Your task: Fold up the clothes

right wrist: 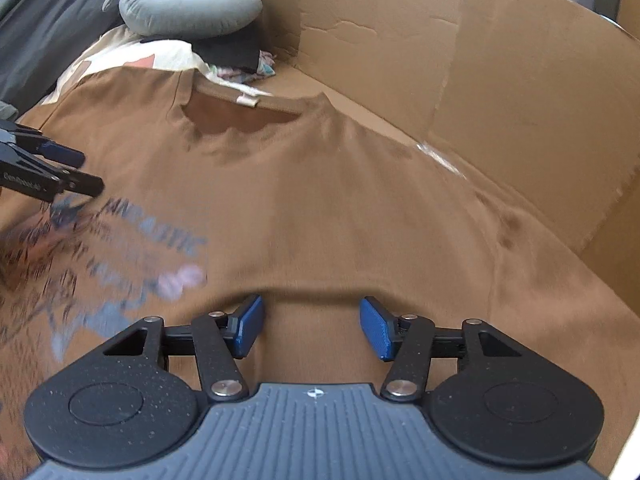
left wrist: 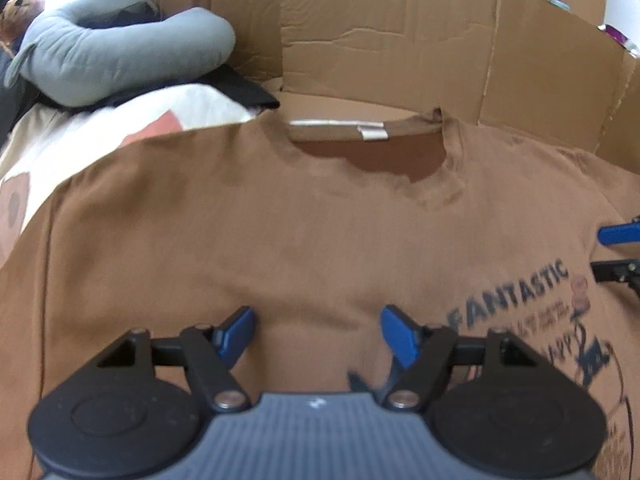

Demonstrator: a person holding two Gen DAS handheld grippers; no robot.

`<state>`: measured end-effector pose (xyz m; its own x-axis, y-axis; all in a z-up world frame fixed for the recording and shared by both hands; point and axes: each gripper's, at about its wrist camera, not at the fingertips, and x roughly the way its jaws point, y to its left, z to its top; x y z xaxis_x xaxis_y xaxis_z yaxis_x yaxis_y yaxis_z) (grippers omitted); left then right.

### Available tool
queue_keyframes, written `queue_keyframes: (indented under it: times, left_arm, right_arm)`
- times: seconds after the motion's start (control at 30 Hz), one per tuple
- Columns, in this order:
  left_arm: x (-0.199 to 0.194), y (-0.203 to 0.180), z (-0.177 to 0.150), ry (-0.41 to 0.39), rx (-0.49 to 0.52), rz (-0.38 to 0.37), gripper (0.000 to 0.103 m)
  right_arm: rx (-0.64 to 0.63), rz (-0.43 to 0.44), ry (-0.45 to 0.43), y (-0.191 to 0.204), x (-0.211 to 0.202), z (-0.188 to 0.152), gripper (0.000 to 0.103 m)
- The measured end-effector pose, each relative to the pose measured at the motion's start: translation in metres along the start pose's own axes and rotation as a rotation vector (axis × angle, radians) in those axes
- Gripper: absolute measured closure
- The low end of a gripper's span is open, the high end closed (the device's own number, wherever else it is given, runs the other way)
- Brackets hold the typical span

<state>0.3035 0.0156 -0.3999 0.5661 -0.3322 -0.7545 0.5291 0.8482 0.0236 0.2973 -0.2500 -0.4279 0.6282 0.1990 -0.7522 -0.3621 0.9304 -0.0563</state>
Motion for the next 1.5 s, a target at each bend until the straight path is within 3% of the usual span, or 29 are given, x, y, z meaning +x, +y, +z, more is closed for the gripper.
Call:
queue_keyframes:
  times: [0.33,0.5,0.8,0.83,0.93,1.03,1.27,1.33,1.37,1.5]
  left_arm:
    - [0.02,-0.008,0.026,-0.034,0.037,0.028,0.031]
    - [0.031,-0.006,0.042,-0.016,0.02,0.059,0.039]
    - [0.053,0.008,0.062,0.01,-0.02,0.029,0.034]
    - [0.054,0.009,0.064,0.01,-0.031,0.046,0.035]
    - [0.056,0.012,0.072,0.015,-0.077,0.104,0.062]
    - [0.054,0.016,0.078,0.021,-0.133,0.09,0.073]
    - [0.026,-0.01,0.077,-0.019,-0.052,0.004,0.073]
    - [0.023,-0.018,0.074,-0.01,-0.044,-0.035,0.073]
    - [0.022,-0.022,0.072,-0.003,-0.039,-0.052,0.073]
    - [0.031,-0.039,0.069,0.067,-0.003,-0.066,0.072]
  right_arm:
    - [-0.027,0.018,-0.021,0.012,0.037,0.042,0.043]
    - [-0.031,0.028,-0.029,0.016,0.055,0.066,0.043]
    - [-0.001,0.021,-0.009,0.015,0.093,0.1,0.043]
    - [0.017,0.019,-0.008,0.014,0.096,0.102,0.043]
    - [0.073,0.017,-0.008,0.009,0.101,0.11,0.042]
    - [0.129,0.02,-0.011,0.004,0.102,0.115,0.045]
    - [0.213,-0.005,-0.061,-0.024,0.059,0.103,0.052]
    - [0.213,-0.057,-0.061,-0.036,0.046,0.093,0.055]
    - [0.214,-0.086,-0.06,-0.042,0.039,0.088,0.063]
    - [0.28,-0.191,-0.028,-0.076,0.027,0.062,0.067]
